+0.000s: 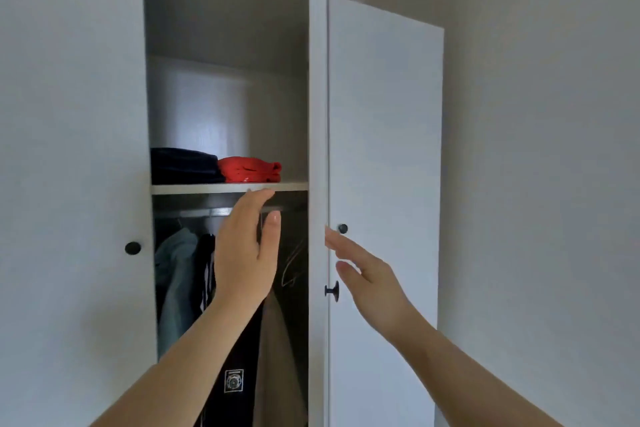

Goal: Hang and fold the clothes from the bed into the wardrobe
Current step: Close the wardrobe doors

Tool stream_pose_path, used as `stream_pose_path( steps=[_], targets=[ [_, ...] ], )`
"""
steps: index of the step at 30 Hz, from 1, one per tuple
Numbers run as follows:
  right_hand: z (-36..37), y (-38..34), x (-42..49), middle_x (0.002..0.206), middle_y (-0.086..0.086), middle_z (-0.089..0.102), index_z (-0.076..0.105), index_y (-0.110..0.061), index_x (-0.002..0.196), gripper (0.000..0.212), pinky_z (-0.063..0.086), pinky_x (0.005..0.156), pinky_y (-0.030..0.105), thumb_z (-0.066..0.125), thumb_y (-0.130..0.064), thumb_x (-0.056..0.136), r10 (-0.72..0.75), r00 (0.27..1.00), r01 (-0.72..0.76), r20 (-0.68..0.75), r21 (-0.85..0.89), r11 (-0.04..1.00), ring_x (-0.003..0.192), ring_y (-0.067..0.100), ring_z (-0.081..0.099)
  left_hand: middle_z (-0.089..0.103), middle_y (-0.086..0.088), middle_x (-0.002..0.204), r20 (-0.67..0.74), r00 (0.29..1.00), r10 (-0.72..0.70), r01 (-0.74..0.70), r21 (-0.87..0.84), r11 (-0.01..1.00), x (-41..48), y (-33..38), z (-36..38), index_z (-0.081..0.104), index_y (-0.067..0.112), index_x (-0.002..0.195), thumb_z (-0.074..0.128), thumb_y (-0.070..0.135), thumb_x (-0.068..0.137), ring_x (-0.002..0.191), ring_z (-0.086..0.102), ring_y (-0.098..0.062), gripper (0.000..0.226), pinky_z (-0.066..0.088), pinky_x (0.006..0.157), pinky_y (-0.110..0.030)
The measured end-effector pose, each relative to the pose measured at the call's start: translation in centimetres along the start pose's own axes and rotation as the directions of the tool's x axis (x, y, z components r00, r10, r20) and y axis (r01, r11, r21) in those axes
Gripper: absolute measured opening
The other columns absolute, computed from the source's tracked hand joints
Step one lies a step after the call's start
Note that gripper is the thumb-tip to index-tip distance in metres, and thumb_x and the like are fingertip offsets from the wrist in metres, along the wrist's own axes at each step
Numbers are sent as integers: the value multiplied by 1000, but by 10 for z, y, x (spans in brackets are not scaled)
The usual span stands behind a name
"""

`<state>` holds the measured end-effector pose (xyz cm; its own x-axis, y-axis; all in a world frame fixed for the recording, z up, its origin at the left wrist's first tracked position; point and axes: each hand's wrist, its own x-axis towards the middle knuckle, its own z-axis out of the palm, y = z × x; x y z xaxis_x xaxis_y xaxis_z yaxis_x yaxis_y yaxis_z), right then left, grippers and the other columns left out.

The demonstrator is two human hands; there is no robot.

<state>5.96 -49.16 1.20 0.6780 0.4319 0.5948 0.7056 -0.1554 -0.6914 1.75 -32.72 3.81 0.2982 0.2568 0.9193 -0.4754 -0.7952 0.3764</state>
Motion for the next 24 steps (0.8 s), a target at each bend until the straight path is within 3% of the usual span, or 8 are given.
stream_pose_path(
  steps=[2, 4, 6, 8, 10, 12, 17, 24],
  targets=[
    [29, 4, 6, 123, -28, 49, 36, -54, 131, 41, 31, 87, -1, 39, -28, 99, 6, 996, 3, 93, -95, 995, 104, -12, 48, 45, 2, 136, -10, 1000, 16, -16, 64, 998, -3, -11, -19, 45, 14, 134, 25, 52, 89, 130, 37, -14, 62, 29, 108, -37],
    [58, 6, 14, 116, -26, 52, 43, -43, 130, 34, 36, 89, 10, 43, -34, 97, 12, 995, -4, 104, -84, 996, 106, -5, 51, 37, -8, 146, 4, 1000, -5, 4, 171, 985, -6, -28, -38, 39, 11, 138, 27, 54, 87, 138, 29, -25, 68, 25, 112, -50],
    [87, 5, 23, 95, -20, 58, 55, -38, 103, 13, 40, 80, 12, 47, -31, 95, -22, 993, 29, 112, -62, 998, 89, -1, 56, 31, -10, 149, 43, 999, -18, 5, 285, 959, -6, -47, -55, 37, 10, 140, 33, 54, 84, 140, 25, -27, 71, 26, 110, -54],
    [113, 4, 36, 78, -13, 57, 49, -39, 81, 18, 40, 67, 8, 52, -26, 93, -53, 989, 63, 141, -73, 995, 70, 1, 53, 28, -10, 151, 99, 995, -12, -30, 412, 911, -3, -68, -71, 36, 13, 141, 41, 57, 81, 140, 24, -29, 75, 25, 110, -53],
    [138, 1, 54, 75, -11, 56, 46, -38, 77, 22, 41, 62, 7, 56, -26, 92, -27, 984, 37, 177, -56, 998, 65, 1, 50, 25, -12, 152, 120, 993, -17, -49, 531, 846, 3, -95, -84, 33, 16, 143, 56, 53, 80, 141, 22, -31, 76, 23, 111, -53],
    [162, 0, 71, 78, -13, 59, 45, -38, 74, 22, 44, 67, 11, 57, -29, 90, 5, 978, 9, 209, -66, 998, 70, 3, 54, 16, -8, 155, 106, 991, -81, 0, 612, 791, 10, -122, -94, 25, 21, 146, 62, 50, 80, 144, 11, -28, 81, 15, 113, -51],
    [221, 0, 120, 82, -20, 57, 42, -38, 72, 21, 44, 89, 34, 53, -38, 90, 67, 977, -34, 202, -164, 986, 85, 7, 55, -10, 0, 157, 31, 977, -210, 119, 739, 663, 42, -195, -114, -7, 32, 147, 49, 74, 71, 143, -14, -23, 104, -1, 113, -52],
    [274, 12, 178, 78, -19, 51, 47, -28, 87, 11, 34, 82, 32, 48, -38, 92, 115, 982, -78, 151, -233, 969, 99, 15, 49, -23, -1, 154, -7, 947, -322, 207, 781, 589, 76, -273, -114, -26, 30, 142, 39, 86, 63, 141, -23, -26, 116, -6, 110, -58]
  ],
)
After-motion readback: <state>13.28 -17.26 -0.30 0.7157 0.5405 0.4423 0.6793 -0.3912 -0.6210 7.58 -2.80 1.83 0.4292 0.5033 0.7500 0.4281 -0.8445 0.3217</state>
